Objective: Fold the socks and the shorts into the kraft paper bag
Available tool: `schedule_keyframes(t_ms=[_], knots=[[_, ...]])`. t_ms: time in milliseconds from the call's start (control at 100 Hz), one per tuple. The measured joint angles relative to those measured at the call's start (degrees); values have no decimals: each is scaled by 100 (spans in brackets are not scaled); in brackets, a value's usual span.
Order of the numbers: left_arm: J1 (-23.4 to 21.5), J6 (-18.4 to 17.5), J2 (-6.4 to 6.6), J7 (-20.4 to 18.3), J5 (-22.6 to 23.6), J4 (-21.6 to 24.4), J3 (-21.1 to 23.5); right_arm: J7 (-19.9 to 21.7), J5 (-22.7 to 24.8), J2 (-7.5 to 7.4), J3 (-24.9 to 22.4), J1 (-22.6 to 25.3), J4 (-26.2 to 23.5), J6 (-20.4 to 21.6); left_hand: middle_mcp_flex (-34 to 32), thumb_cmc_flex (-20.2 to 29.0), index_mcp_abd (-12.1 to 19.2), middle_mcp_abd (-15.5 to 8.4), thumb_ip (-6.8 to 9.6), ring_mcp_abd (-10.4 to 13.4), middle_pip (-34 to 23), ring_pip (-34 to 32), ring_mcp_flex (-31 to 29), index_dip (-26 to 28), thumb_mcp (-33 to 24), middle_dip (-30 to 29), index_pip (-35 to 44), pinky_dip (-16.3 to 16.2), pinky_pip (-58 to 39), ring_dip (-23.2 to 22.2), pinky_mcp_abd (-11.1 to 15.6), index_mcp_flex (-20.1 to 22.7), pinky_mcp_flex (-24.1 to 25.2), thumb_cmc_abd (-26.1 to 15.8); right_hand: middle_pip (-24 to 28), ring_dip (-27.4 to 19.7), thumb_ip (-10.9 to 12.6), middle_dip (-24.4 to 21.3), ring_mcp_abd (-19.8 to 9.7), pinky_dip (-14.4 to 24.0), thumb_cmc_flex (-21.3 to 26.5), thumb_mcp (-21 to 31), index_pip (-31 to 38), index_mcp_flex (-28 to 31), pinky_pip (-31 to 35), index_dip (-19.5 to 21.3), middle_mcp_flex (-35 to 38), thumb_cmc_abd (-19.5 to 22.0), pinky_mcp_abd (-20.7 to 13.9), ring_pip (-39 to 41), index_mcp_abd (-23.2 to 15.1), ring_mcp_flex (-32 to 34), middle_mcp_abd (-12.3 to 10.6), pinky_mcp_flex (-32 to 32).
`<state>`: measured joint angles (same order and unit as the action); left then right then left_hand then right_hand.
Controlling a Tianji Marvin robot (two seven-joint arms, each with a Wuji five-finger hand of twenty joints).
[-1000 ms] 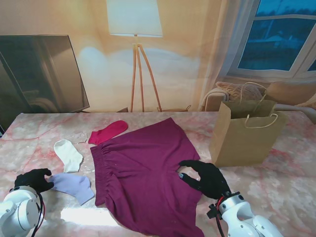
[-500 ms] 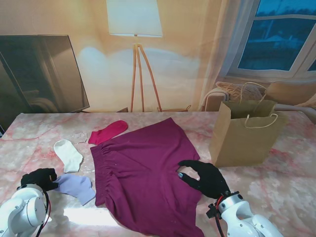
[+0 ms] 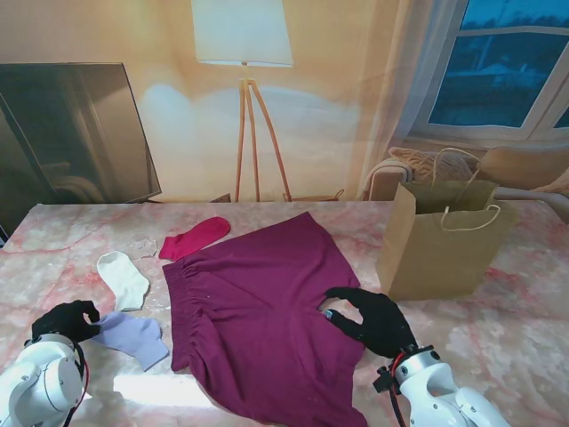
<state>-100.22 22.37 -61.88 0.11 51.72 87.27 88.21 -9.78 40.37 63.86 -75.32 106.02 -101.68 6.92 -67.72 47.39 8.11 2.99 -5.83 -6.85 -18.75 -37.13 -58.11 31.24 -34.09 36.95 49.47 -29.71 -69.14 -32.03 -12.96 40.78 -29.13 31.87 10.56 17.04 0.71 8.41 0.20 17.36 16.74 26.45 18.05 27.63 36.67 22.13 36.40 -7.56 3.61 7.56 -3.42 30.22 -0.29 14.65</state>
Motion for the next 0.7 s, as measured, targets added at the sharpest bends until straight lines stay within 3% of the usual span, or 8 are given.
schedule_keyframes(t_ms=[160, 300, 460, 560, 700], knots=[[-31, -27, -64, 124, -33, 57, 122, 14, 0, 0, -32, 65, -91, -43, -167, 44, -122, 0, -30, 0, -104, -59, -63, -599, 6, -1, -161, 0, -102, 0, -33, 285, -58, 2, 17, 0, 0, 0, 0, 36, 3, -1, 0, 0, 2, 0, -102, 66, 54, 0, 0, -79, 0, 0], [-331, -1, -66, -145, 358, 605, 357, -45, 39, 0, -26, 75, -108, -50, -168, 44, -122, 0, -30, 0, -119, -128, -63, -625, 6, -1, -161, 0, -115, 0, -50, 288, -64, 2, 38, 0, 0, 22, 0, 40, 3, -1, 0, 0, 6, 0, -212, 66, 55, 0, 0, -71, 0, 0], [-501, 29, -81, 250, 297, 791, 471, -48, 55, 0, -20, 76, -115, -29, -168, 44, -123, 0, -30, 0, -161, -165, -63, -678, 6, 51, -161, 0, -116, 0, -154, 290, -6, 3, 31, 0, 0, 22, 0, 46, 3, -1, 0, -1, 7, 0, -227, 66, 55, 0, 0, -71, 0, 0], [-598, 27, -98, 295, 289, 938, 512, -13, 52, 0, -16, 79, -116, -29, -168, 44, -145, 0, -30, -3, -177, -216, -63, -744, 6, 126, -158, 0, -116, -30, -171, 352, 9, 11, 31, 0, 0, 22, 0, 48, 3, -1, 0, -1, 7, 0, -227, 66, 55, 0, 0, -71, 0, 0], [-726, -237, -101, 389, 492, 1100, 511, -9, 54, -1, -11, 93, -123, -30, -171, 33, -169, 0, -30, -10, -257, -302, -63, -920, 2, 197, -158, 0, -116, -116, -183, 475, 20, 104, 31, 0, 0, 22, 0, 48, 3, -1, 0, -1, 8, 0, -227, 66, 55, 0, 0, -71, 0, 0]])
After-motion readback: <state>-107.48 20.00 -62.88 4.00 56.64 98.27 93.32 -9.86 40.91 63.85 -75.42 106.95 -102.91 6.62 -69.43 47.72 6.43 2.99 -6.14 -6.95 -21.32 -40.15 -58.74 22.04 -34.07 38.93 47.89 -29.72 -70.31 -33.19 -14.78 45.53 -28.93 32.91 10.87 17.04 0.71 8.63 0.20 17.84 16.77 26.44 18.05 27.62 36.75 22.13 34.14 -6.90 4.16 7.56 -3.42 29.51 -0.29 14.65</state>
